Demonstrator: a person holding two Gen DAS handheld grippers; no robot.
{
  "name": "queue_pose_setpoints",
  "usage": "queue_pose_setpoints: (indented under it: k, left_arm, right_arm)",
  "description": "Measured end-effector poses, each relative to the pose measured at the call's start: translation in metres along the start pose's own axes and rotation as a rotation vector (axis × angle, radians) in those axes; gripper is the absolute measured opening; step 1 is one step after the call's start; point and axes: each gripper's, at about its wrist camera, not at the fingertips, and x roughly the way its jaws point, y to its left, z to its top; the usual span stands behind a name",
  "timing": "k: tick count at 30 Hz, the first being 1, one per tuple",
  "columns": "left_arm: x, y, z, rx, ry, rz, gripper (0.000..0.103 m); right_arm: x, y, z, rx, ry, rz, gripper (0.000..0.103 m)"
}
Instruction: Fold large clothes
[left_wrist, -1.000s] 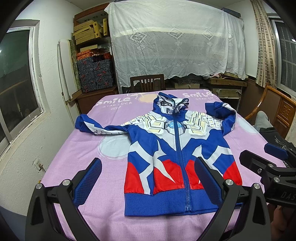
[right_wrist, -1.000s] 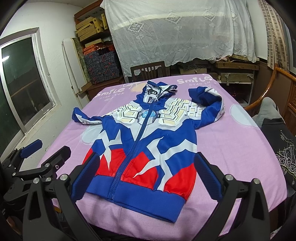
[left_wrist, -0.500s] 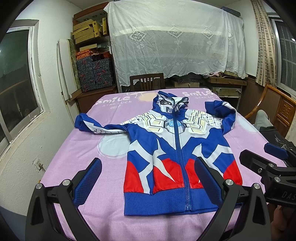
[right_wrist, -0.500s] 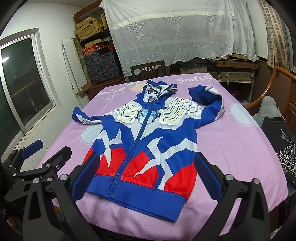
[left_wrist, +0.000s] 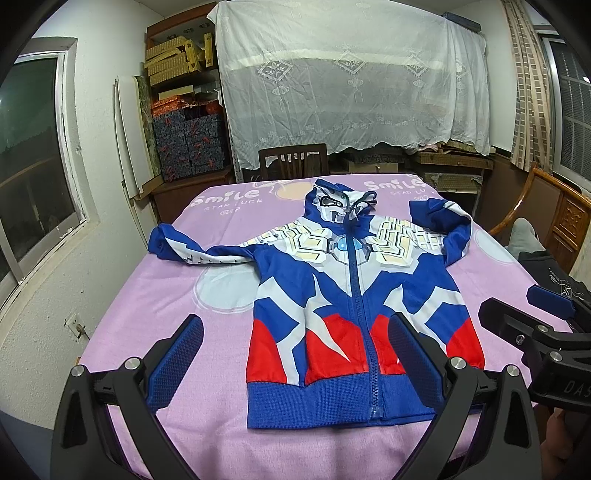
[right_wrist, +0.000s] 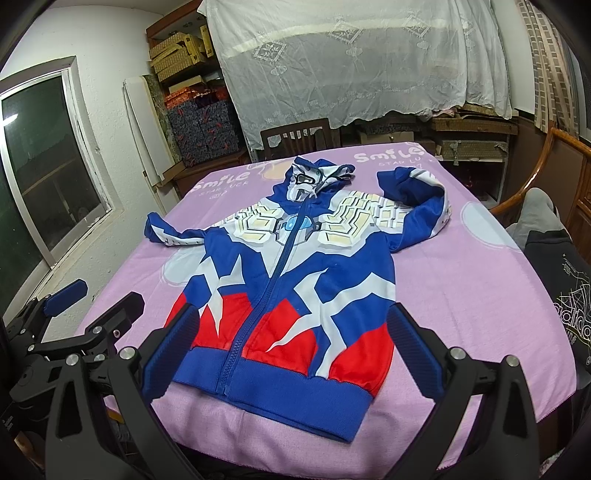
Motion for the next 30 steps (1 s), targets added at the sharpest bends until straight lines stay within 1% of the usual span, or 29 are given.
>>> queue_pose_setpoints:
  k: [15, 19, 22, 23, 30]
  left_arm:
    - [0.004, -0.003, -0.010, 0.018, -0.006, 0.010, 0.100]
    - [0.008, -0.006, -0.009, 0.087, -0.043, 0.059, 0.100]
    - [0.007, -0.007, -0.009, 0.127, -0.054, 0.086, 0.100]
    - [0.008, -0.006, -0.009, 0.100, -0.049, 0.068, 0.100]
    - [0.012, -0.003, -0.010, 0.069, -0.024, 0.044, 0.100]
  right_arm:
    - [0.003, 0.003, -0.005, 0.003, 0.012, 0.002, 0.099]
    - [0.006, 0.004, -0.007, 0.008, 0.020, 0.002, 0.099]
    - [0.006, 0.003, -0.006, 0.010, 0.022, 0.002, 0.099]
    - [0.006, 0.005, -0.008, 0.011, 0.024, 0.001, 0.099]
    - [0.010, 0.001, -0.007, 0.017, 0.031, 0.002, 0.099]
